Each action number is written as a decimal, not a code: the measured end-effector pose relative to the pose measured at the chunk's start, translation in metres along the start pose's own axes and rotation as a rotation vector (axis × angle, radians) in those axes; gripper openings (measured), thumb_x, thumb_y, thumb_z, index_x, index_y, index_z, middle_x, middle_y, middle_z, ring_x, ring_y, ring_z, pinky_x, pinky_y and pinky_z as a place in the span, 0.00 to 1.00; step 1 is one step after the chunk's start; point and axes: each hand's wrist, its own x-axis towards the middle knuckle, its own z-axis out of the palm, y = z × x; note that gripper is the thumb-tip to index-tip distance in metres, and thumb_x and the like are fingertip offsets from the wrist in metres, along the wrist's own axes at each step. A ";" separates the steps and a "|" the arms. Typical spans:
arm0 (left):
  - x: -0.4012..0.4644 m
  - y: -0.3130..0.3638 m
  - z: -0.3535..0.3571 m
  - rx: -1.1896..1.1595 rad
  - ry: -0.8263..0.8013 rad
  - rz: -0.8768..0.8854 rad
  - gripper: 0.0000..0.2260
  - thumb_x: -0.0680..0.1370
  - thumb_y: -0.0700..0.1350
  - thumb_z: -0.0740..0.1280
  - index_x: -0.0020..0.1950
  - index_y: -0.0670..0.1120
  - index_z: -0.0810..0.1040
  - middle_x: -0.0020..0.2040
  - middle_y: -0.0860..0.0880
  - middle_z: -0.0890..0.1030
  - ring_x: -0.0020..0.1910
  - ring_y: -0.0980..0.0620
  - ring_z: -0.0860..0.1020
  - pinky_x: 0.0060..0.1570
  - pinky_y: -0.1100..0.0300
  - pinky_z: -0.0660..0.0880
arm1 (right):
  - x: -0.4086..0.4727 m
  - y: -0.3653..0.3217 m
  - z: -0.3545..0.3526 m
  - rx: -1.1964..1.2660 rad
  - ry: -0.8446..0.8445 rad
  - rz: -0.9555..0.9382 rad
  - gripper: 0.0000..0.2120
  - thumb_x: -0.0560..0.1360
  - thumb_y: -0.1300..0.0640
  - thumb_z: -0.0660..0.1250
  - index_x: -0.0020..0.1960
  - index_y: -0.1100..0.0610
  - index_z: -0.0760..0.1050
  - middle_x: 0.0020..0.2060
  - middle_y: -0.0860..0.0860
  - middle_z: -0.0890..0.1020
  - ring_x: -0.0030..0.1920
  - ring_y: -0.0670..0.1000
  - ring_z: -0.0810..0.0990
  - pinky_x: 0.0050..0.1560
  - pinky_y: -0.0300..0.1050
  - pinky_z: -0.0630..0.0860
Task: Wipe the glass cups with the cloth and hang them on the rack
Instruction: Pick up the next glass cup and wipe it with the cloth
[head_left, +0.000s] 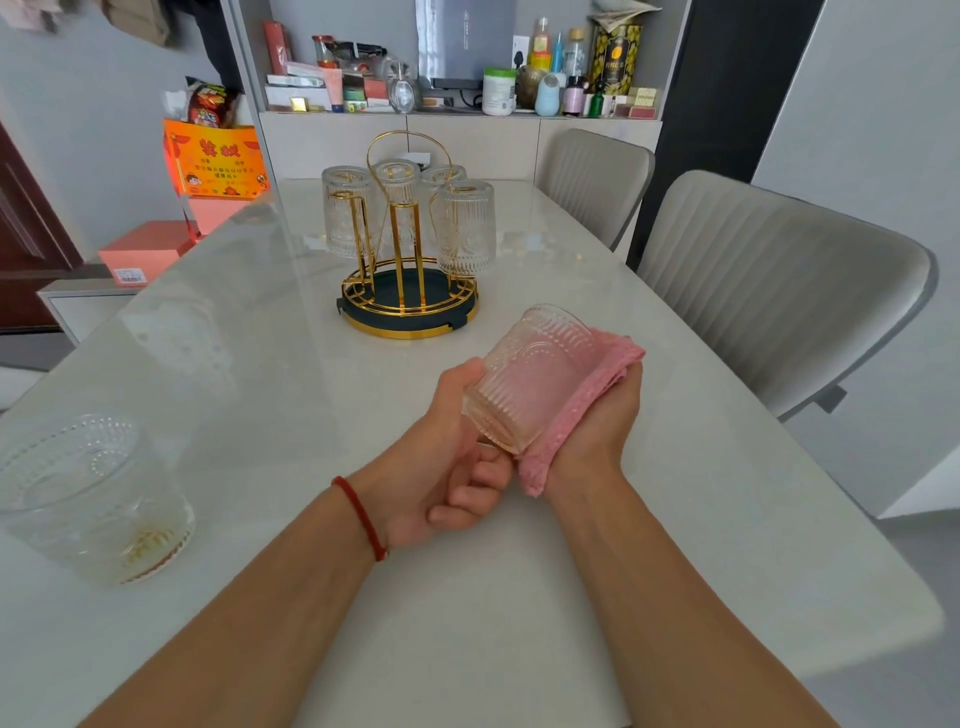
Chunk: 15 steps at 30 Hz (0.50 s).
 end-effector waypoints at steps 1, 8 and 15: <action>-0.001 0.000 -0.004 -0.003 -0.027 -0.006 0.32 0.77 0.75 0.47 0.44 0.47 0.68 0.34 0.49 0.62 0.24 0.55 0.58 0.19 0.67 0.54 | -0.001 -0.003 0.000 0.014 -0.038 0.040 0.19 0.82 0.40 0.54 0.45 0.50 0.77 0.40 0.49 0.82 0.43 0.51 0.80 0.45 0.44 0.78; -0.002 0.000 -0.019 -0.022 0.177 0.212 0.28 0.84 0.64 0.52 0.58 0.38 0.74 0.36 0.41 0.76 0.29 0.46 0.73 0.29 0.55 0.74 | -0.004 -0.017 0.000 -0.046 -0.107 -0.009 0.25 0.79 0.39 0.55 0.62 0.54 0.80 0.57 0.56 0.85 0.61 0.59 0.81 0.62 0.56 0.77; 0.002 0.004 -0.025 -0.071 0.462 0.279 0.27 0.84 0.63 0.49 0.48 0.43 0.75 0.27 0.46 0.71 0.25 0.51 0.64 0.27 0.60 0.61 | -0.016 -0.015 0.007 -0.597 -0.285 -0.163 0.24 0.76 0.37 0.58 0.54 0.57 0.77 0.39 0.56 0.76 0.40 0.52 0.76 0.47 0.49 0.79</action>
